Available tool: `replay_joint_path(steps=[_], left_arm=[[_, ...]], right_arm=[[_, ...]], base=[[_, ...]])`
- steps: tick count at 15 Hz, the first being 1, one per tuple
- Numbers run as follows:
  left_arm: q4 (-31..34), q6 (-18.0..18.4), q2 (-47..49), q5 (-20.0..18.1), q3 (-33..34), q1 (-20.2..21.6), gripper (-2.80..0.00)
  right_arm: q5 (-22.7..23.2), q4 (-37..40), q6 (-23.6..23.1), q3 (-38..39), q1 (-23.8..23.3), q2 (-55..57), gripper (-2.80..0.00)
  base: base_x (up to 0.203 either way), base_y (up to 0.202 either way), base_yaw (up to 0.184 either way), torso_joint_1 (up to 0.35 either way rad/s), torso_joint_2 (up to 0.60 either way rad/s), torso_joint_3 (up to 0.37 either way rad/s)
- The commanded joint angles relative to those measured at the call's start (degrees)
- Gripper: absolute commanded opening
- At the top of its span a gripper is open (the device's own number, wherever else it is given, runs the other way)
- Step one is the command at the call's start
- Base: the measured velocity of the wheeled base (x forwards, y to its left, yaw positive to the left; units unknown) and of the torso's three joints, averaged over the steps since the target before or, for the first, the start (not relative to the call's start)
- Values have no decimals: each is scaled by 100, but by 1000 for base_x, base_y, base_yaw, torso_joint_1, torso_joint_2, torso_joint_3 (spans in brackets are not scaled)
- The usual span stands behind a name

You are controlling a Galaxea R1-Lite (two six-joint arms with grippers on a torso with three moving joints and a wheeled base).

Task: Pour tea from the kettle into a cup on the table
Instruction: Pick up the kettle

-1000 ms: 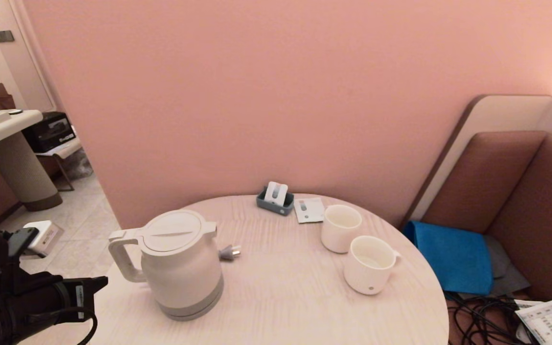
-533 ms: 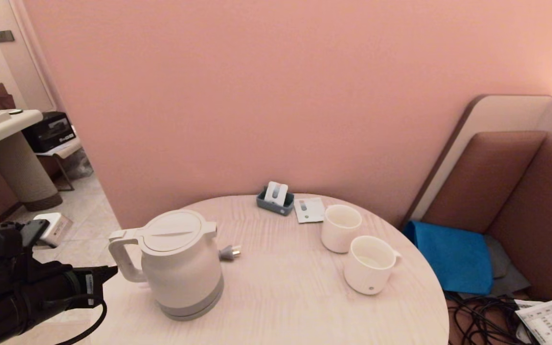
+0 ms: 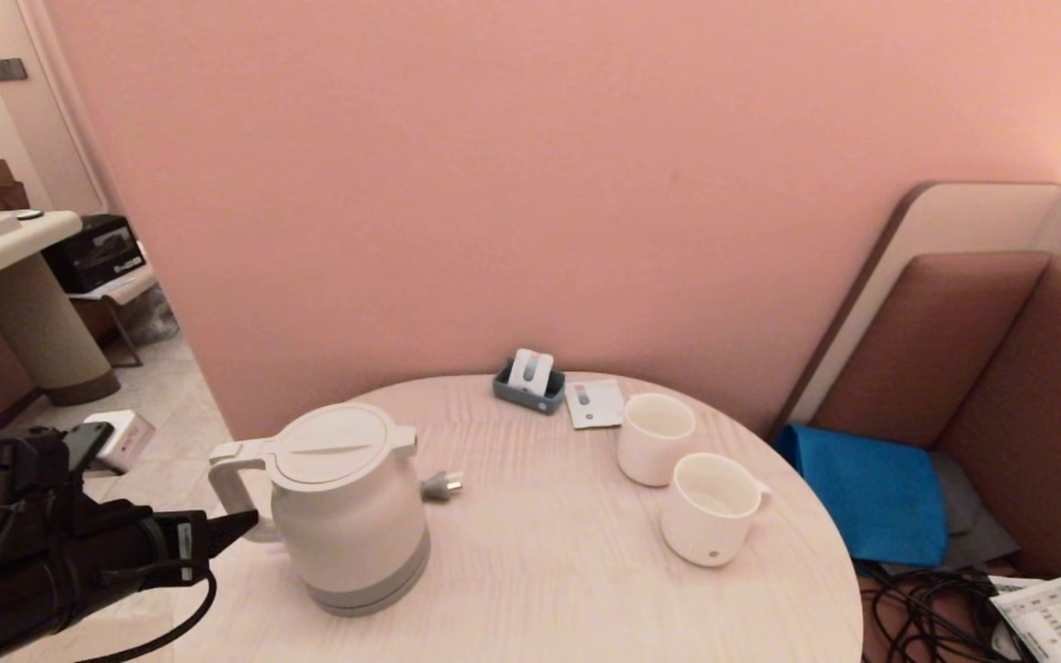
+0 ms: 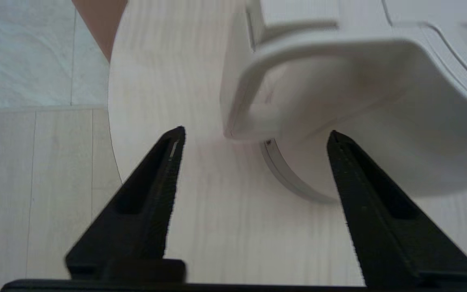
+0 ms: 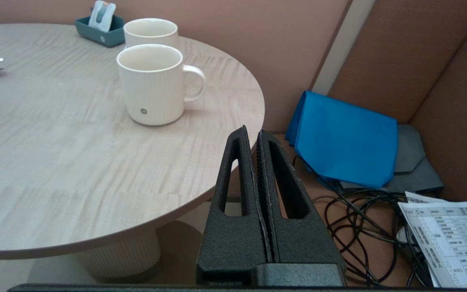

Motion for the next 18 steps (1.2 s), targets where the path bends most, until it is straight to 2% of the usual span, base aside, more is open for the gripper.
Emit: replay_joint_path(steps=[1, 8, 12, 18], left_arm=[[-170, -4, 240, -3, 13, 71, 0], [-934, 128, 951, -5, 17, 250, 0], [-1705, 129, 1325, -19, 77, 250, 0], [-1963, 138, 1693, -37, -39, 241, 0]], right_arm=[[3, 4, -3, 1, 0, -2, -280], [3, 4, -3, 1, 0, -2, -280], [3, 4, -3, 1, 0, -2, -280], [3, 4, -3, 1, 0, -2, -280]], base=[[0, 0, 0, 0, 0, 0], [0, 0, 0, 0, 0, 0], [0, 0, 0, 0, 0, 0], [0, 0, 0, 0, 0, 0]])
